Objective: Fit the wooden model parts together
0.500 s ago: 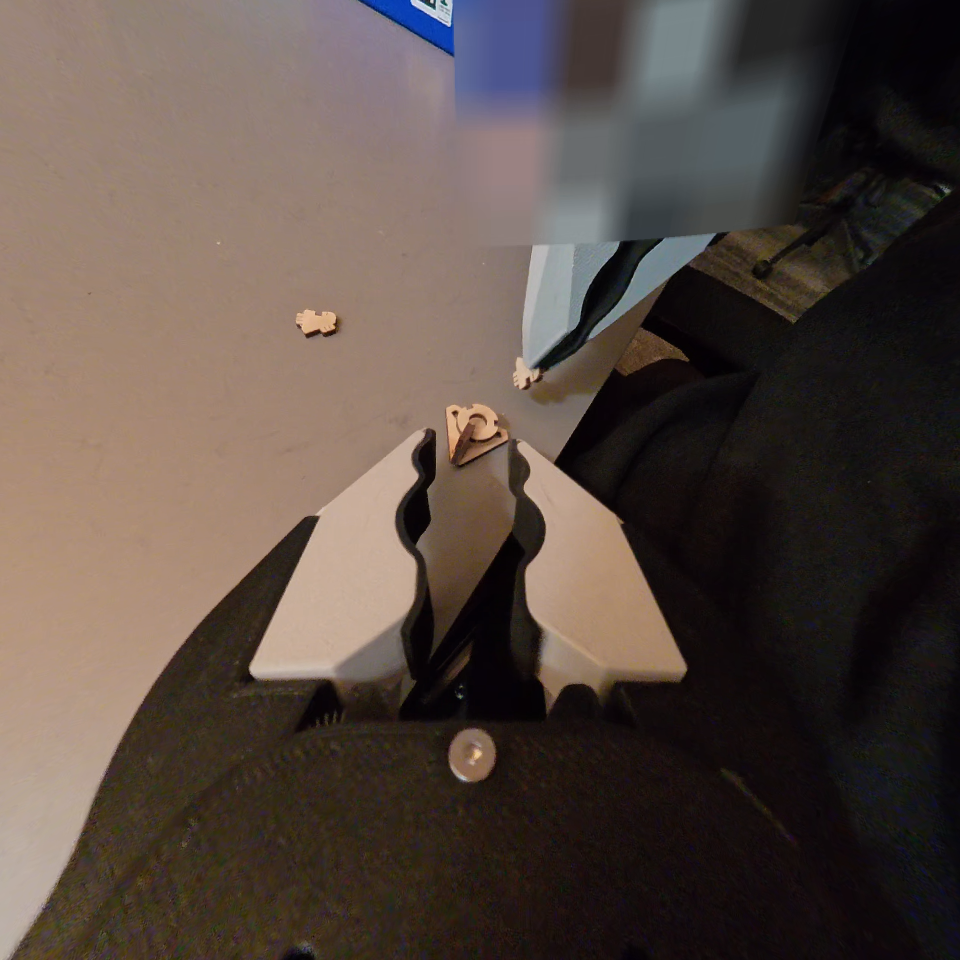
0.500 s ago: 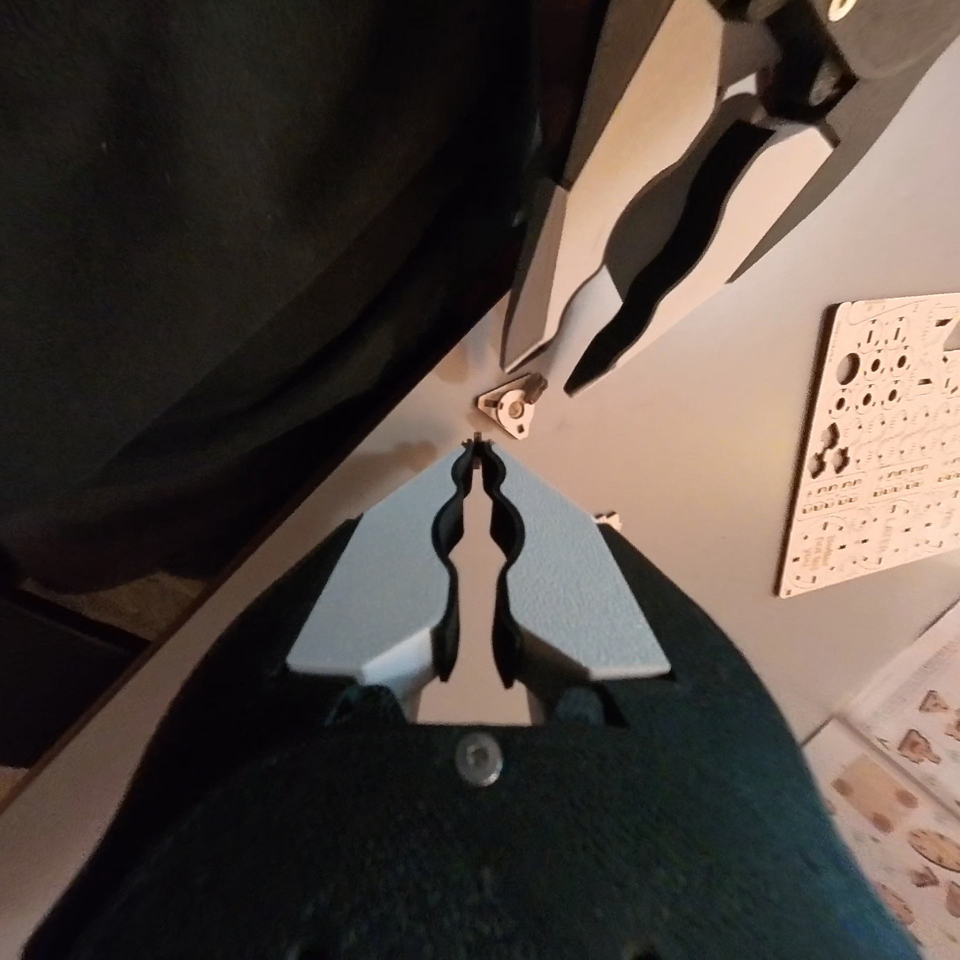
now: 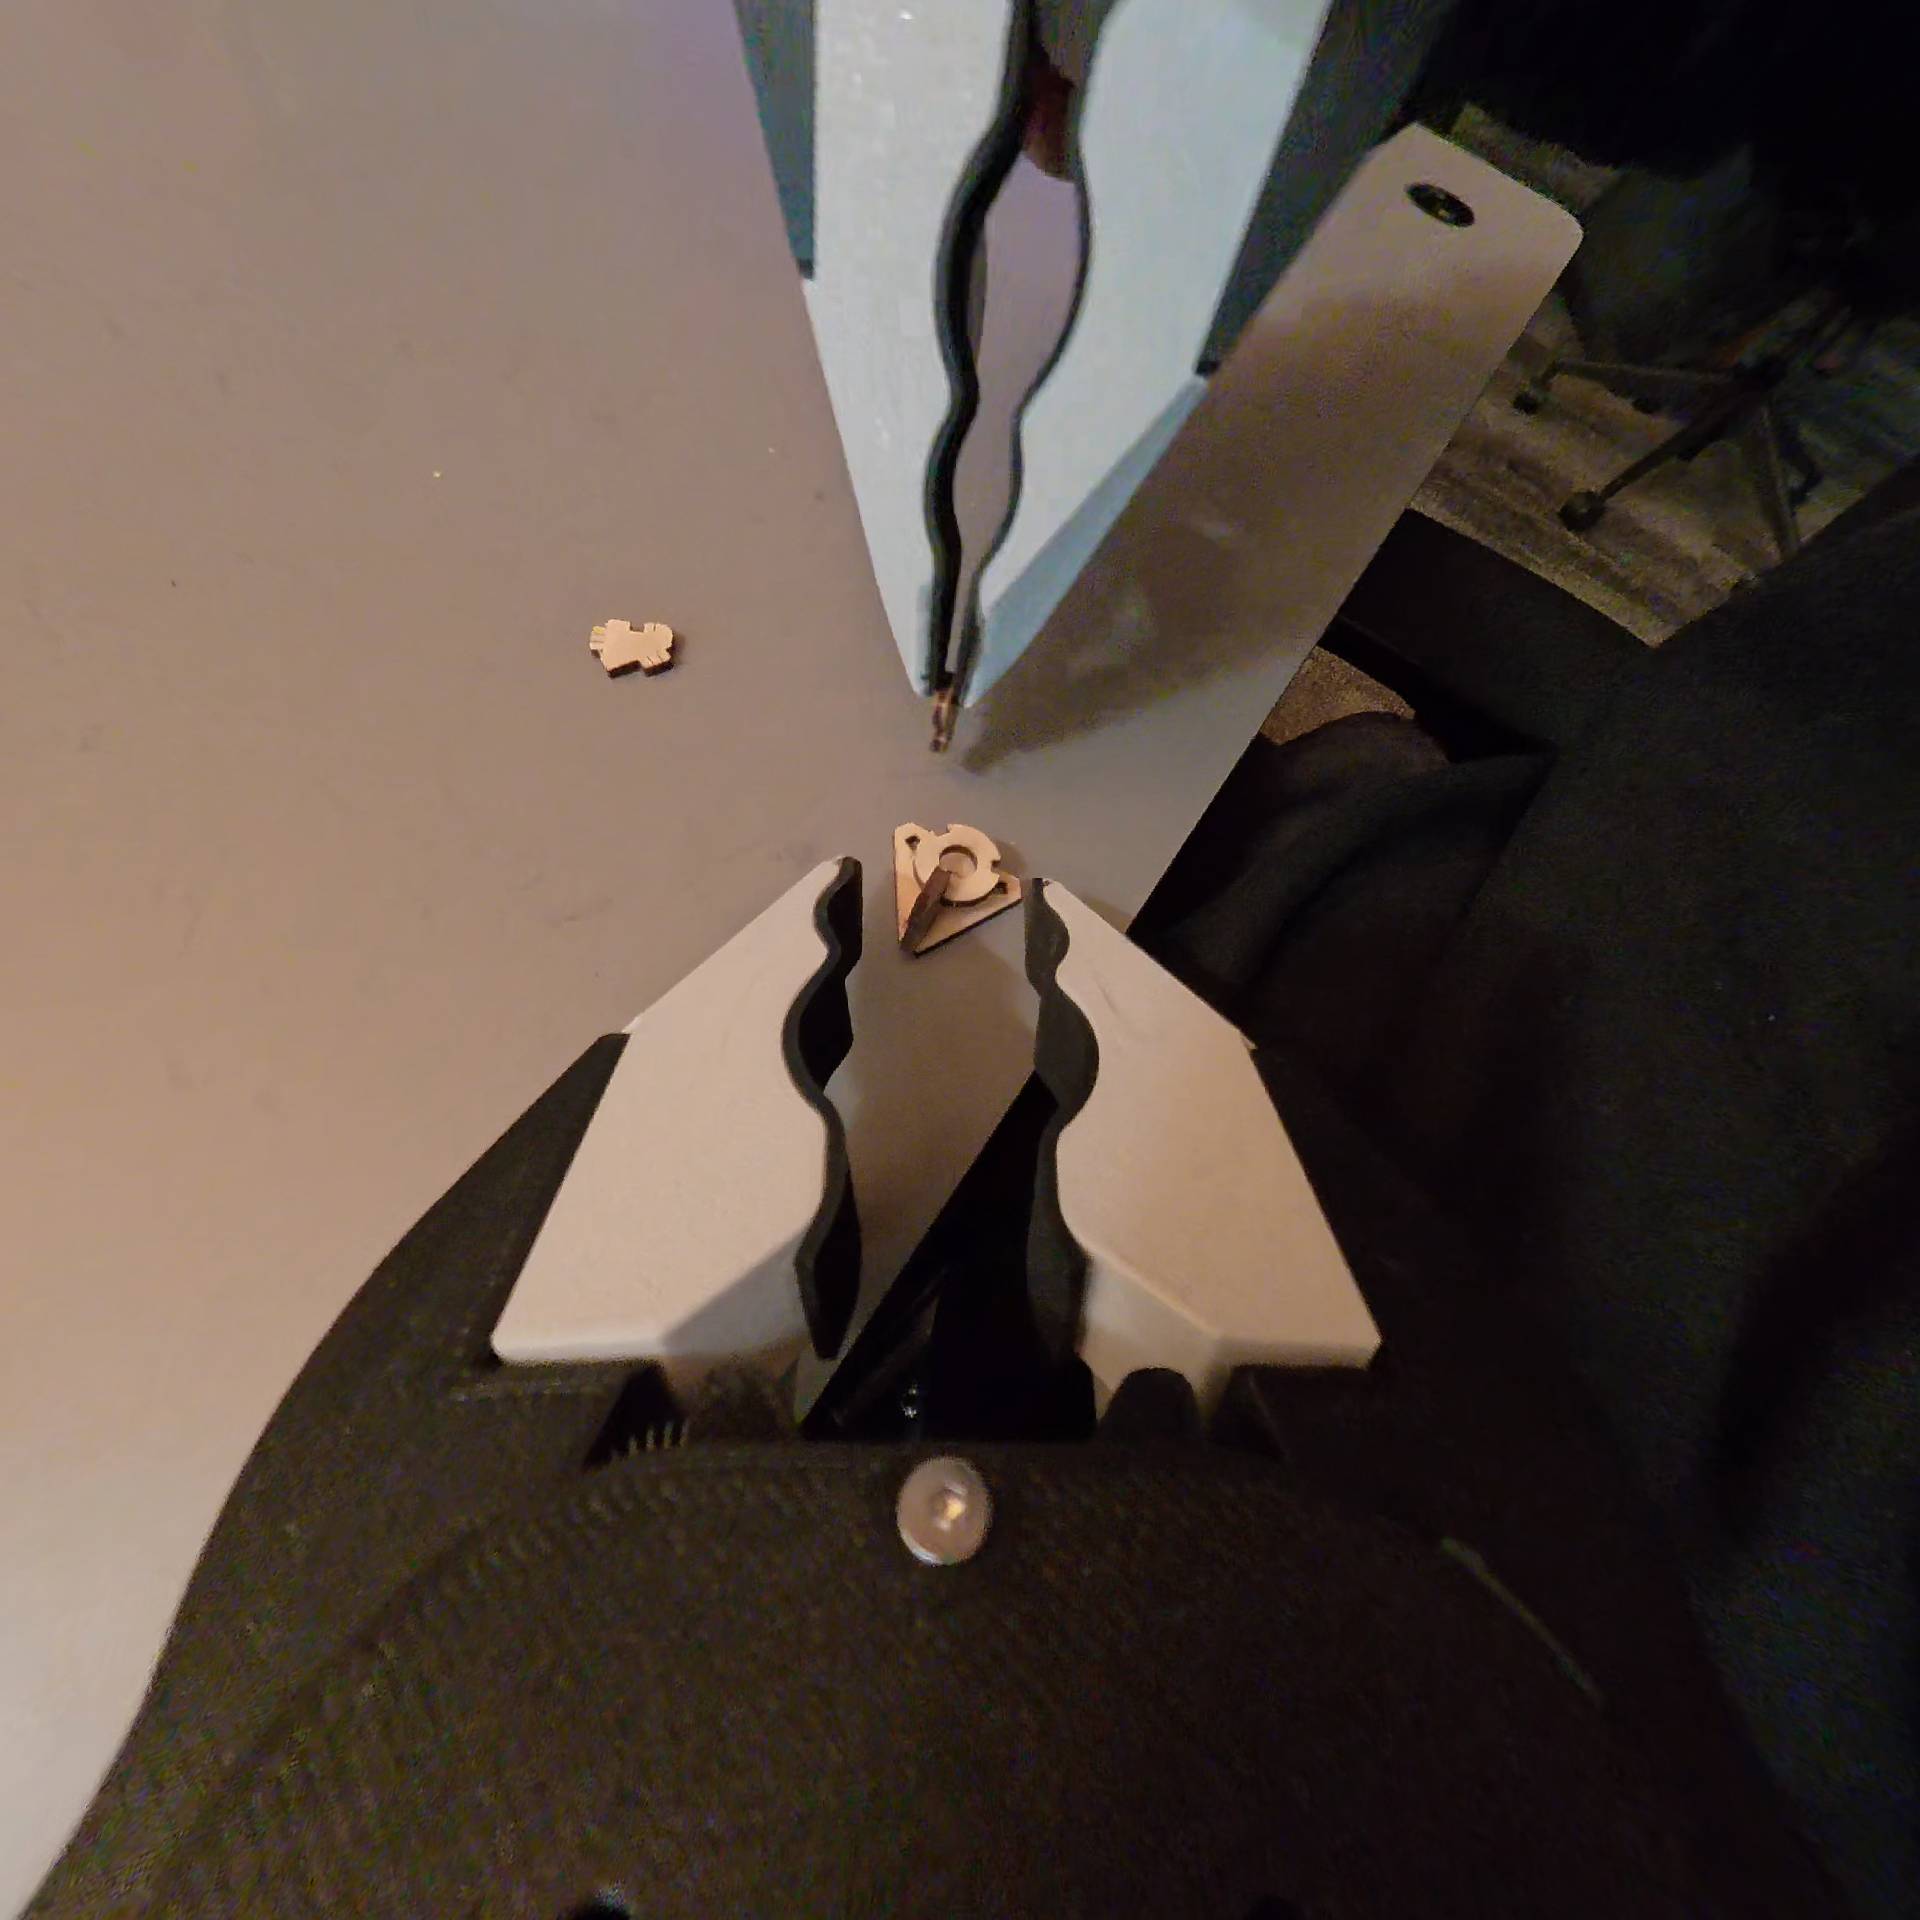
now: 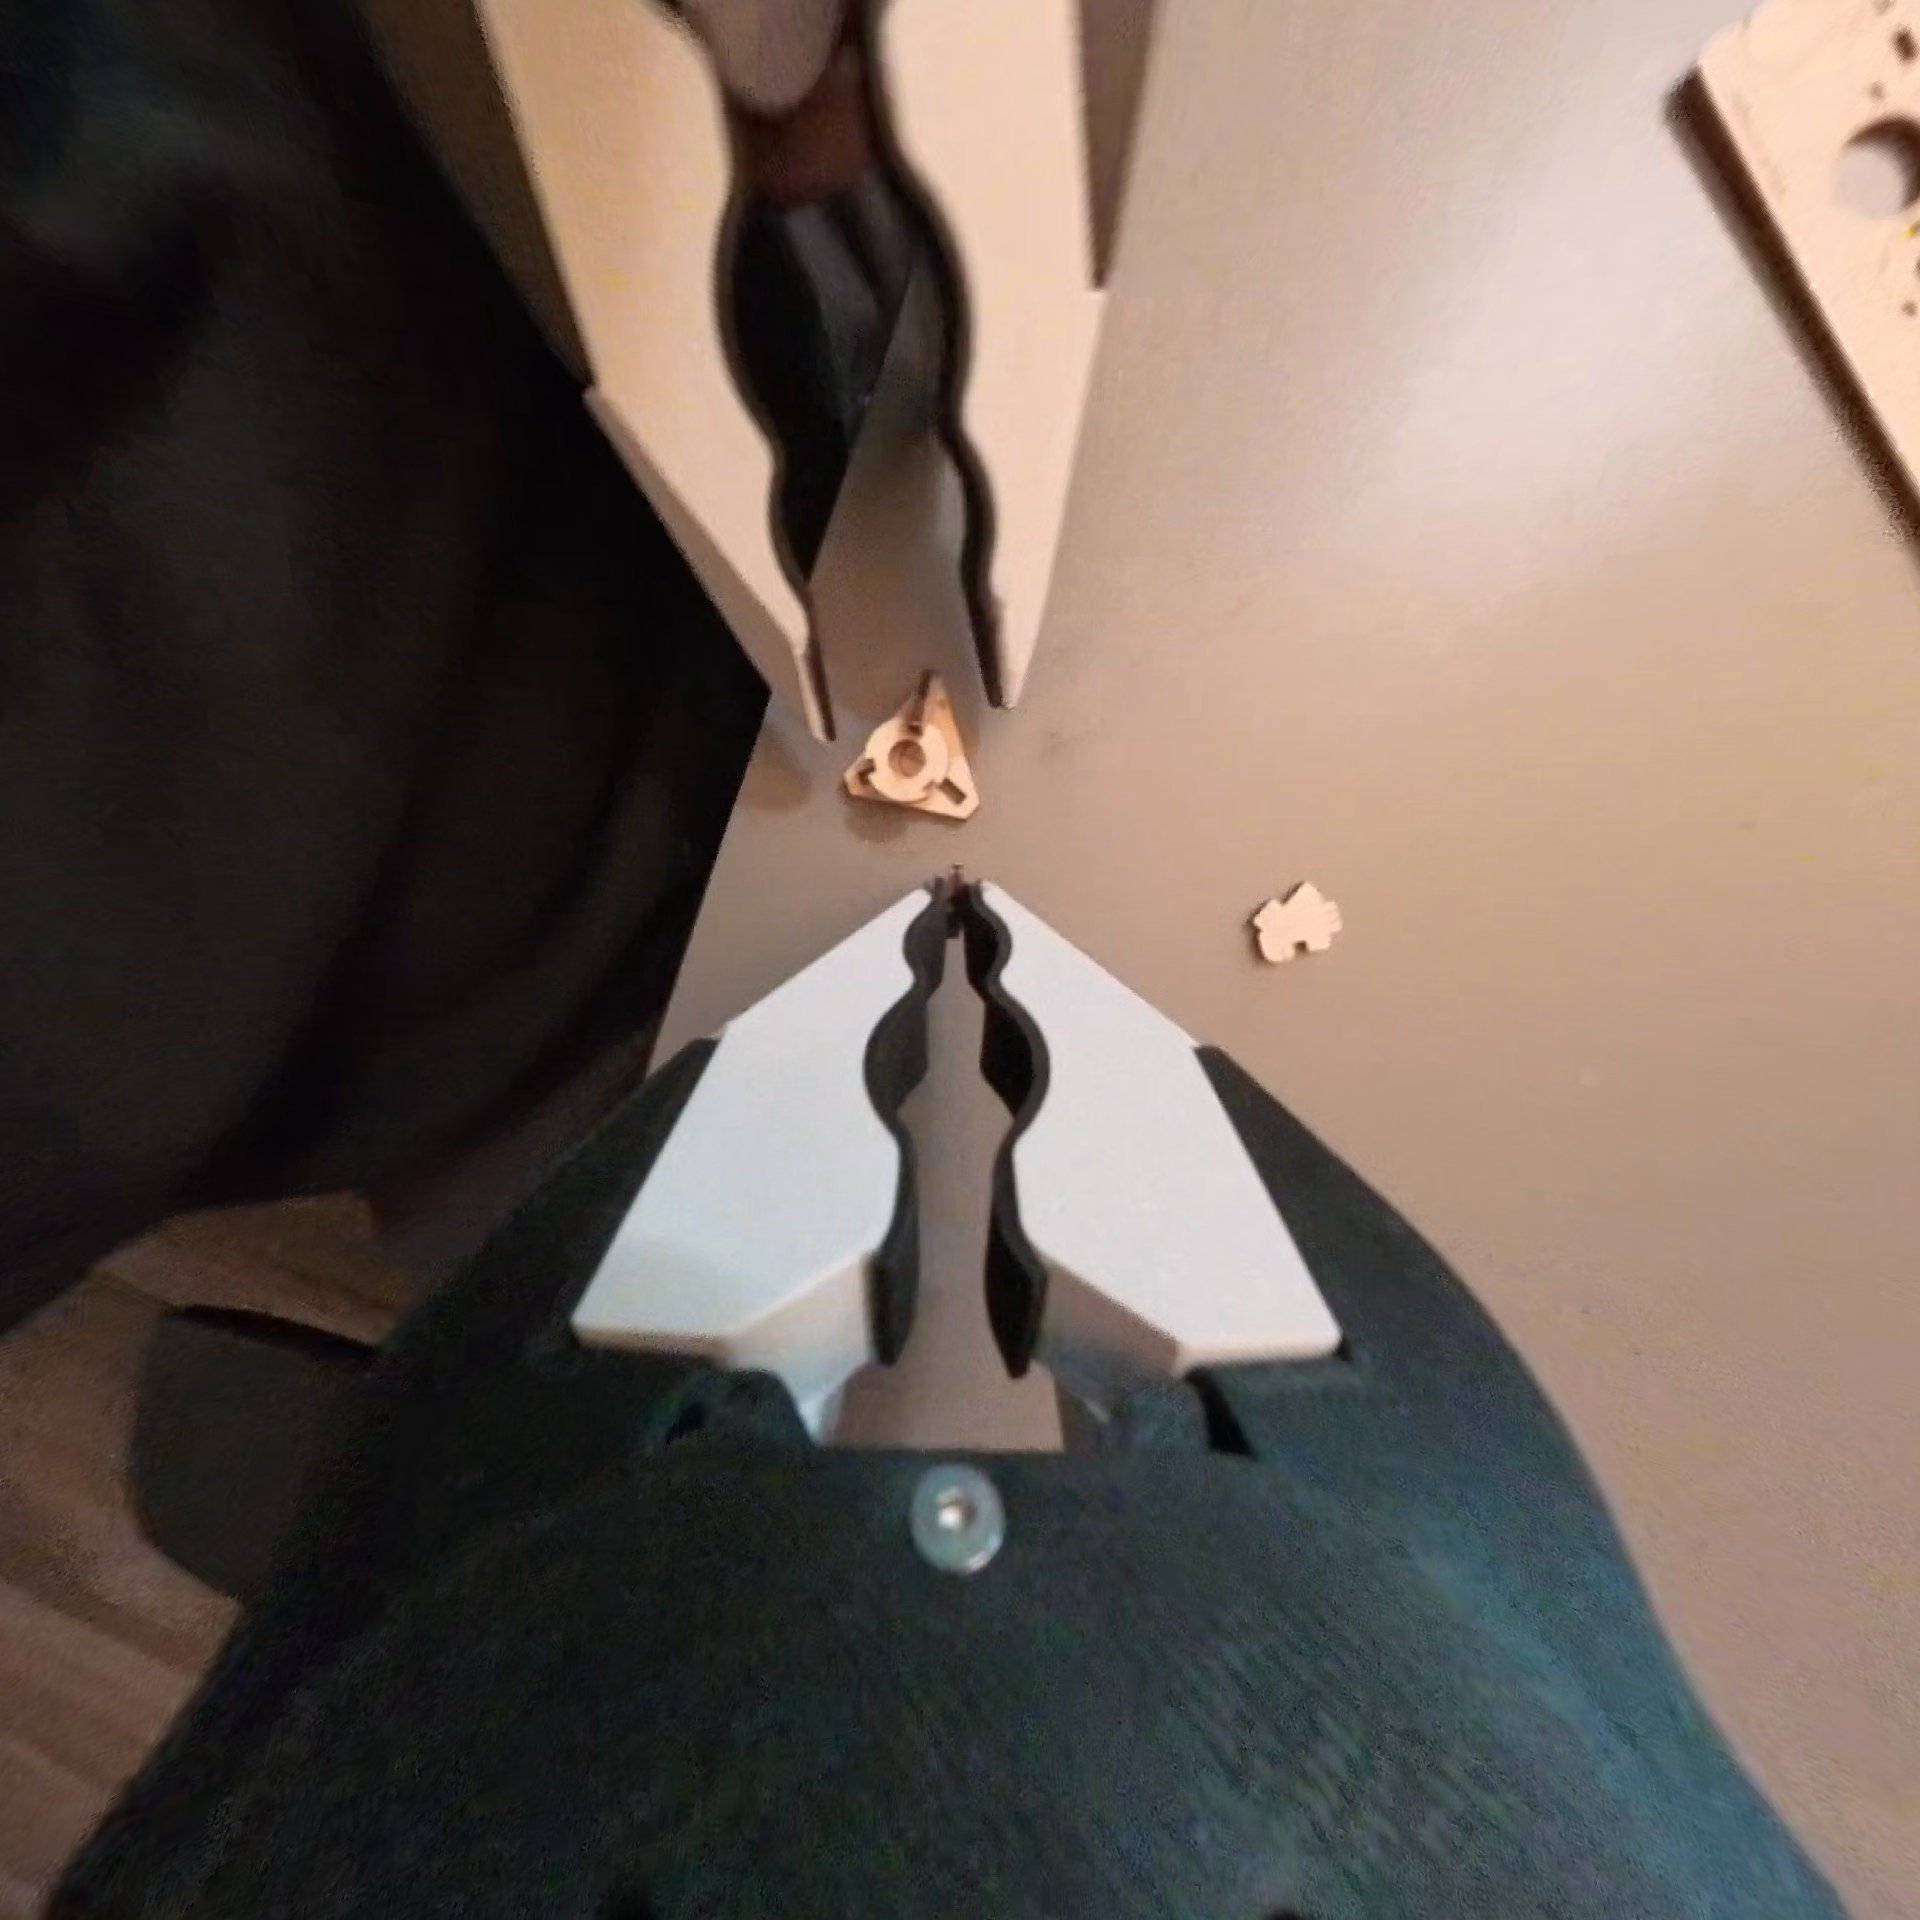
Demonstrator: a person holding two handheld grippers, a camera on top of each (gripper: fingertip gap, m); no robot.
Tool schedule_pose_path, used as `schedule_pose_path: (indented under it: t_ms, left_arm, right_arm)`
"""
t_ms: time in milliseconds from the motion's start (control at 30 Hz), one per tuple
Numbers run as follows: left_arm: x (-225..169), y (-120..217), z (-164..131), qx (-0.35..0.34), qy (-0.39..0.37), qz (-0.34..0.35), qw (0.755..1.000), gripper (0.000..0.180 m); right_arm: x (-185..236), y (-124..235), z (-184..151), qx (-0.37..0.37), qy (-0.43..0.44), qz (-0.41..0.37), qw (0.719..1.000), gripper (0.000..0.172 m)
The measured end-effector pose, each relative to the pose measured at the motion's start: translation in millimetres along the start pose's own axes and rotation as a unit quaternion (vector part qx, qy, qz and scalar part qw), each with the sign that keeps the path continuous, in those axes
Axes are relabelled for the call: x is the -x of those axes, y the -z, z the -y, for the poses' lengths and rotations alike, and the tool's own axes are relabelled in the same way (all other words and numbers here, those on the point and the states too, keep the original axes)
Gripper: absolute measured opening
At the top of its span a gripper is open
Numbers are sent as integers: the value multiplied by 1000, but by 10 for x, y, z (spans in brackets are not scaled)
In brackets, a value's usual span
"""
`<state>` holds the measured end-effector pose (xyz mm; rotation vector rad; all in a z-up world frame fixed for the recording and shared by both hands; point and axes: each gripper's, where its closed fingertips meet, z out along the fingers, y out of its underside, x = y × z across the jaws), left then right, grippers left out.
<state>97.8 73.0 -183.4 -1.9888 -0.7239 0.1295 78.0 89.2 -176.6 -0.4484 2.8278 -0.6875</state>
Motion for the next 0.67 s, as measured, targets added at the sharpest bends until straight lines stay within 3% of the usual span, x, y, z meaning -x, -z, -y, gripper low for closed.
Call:
schedule_pose_path:
  t_ms: [100, 400, 667]
  left_arm:
    - [-6, -17, 18, -5, 2, -1, 1000, 30]
    - [0, -90, 24, 10, -10, 17, 1000, 30]
    - [27, -98, 5, 23, -7, 32, 999, 24]
  right_arm:
    - [-52, 12, 3, -27, -45, 8, 999, 1]
    - [-72, -51, 166, -91, -40, -18, 995, 0]
    - [-96, -151, 150, -95, -46, -23, 994, 1]
